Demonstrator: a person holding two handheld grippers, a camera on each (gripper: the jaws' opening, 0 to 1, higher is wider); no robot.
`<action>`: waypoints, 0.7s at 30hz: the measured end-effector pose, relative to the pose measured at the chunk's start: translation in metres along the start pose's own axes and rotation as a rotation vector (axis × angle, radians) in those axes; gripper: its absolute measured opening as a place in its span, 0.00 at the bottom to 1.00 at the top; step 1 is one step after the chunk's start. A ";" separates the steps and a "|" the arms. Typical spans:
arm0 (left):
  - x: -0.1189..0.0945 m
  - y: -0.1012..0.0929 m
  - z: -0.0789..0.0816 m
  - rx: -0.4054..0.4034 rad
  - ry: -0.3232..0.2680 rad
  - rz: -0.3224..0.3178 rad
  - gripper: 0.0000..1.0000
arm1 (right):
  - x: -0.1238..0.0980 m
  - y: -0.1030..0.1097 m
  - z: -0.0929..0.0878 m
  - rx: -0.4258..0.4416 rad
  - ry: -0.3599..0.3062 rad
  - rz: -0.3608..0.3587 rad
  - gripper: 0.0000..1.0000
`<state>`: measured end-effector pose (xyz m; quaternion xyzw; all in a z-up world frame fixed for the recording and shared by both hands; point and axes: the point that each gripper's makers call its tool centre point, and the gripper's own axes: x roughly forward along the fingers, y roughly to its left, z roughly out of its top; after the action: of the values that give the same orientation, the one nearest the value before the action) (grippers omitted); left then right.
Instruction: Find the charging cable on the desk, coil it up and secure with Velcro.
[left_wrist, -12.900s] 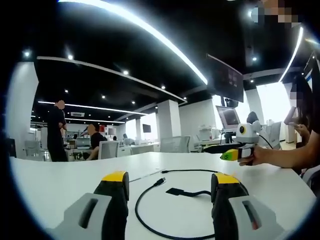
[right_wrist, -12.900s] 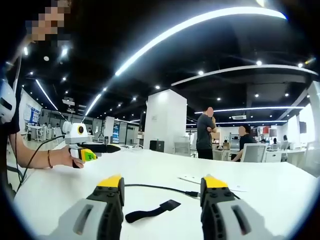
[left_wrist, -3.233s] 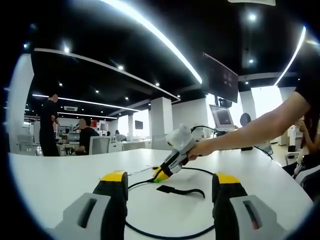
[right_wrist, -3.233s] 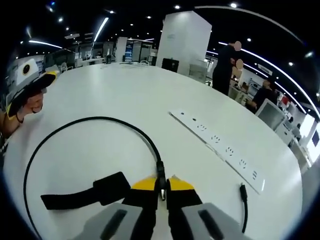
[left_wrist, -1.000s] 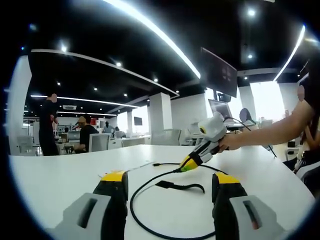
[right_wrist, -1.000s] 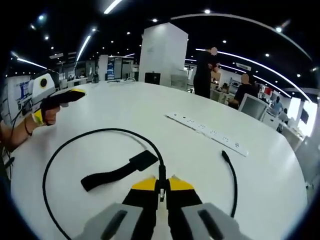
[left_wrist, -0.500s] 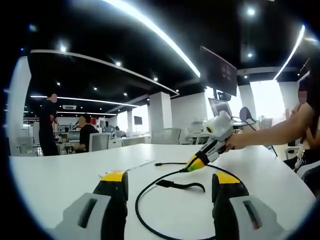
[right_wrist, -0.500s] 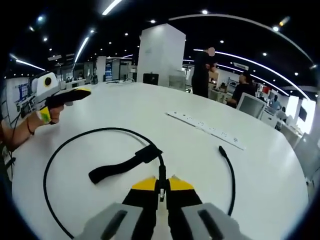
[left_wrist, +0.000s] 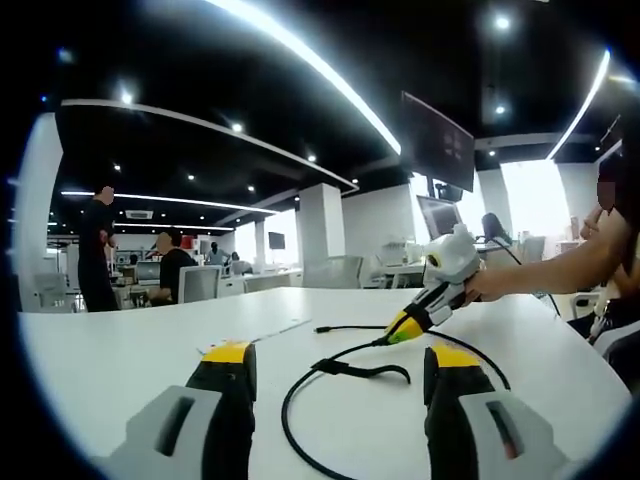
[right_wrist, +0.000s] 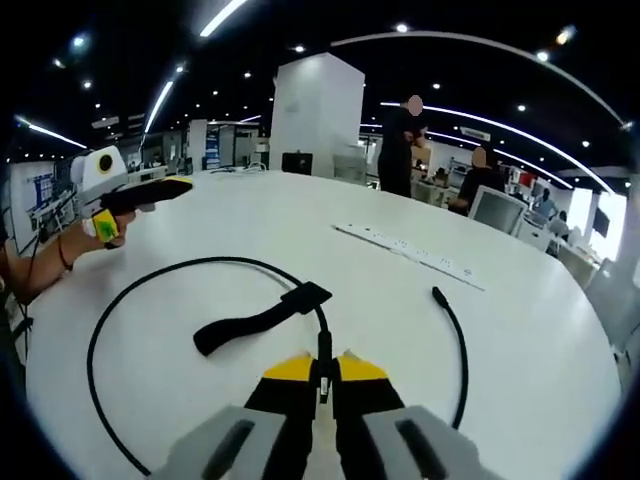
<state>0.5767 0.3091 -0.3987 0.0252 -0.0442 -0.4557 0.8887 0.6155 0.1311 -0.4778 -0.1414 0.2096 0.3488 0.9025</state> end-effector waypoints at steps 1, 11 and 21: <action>0.000 0.000 0.000 0.001 0.000 0.000 0.68 | -0.001 0.001 0.000 0.000 0.000 0.001 0.08; -0.001 0.000 0.000 0.004 0.000 0.002 0.68 | -0.010 0.004 -0.008 0.016 -0.014 -0.015 0.08; 0.000 -0.001 -0.003 0.006 0.011 -0.002 0.68 | -0.015 0.004 -0.016 0.033 -0.023 -0.027 0.08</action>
<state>0.5761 0.3082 -0.4014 0.0306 -0.0409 -0.4564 0.8883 0.5987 0.1192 -0.4848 -0.1250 0.2029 0.3348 0.9117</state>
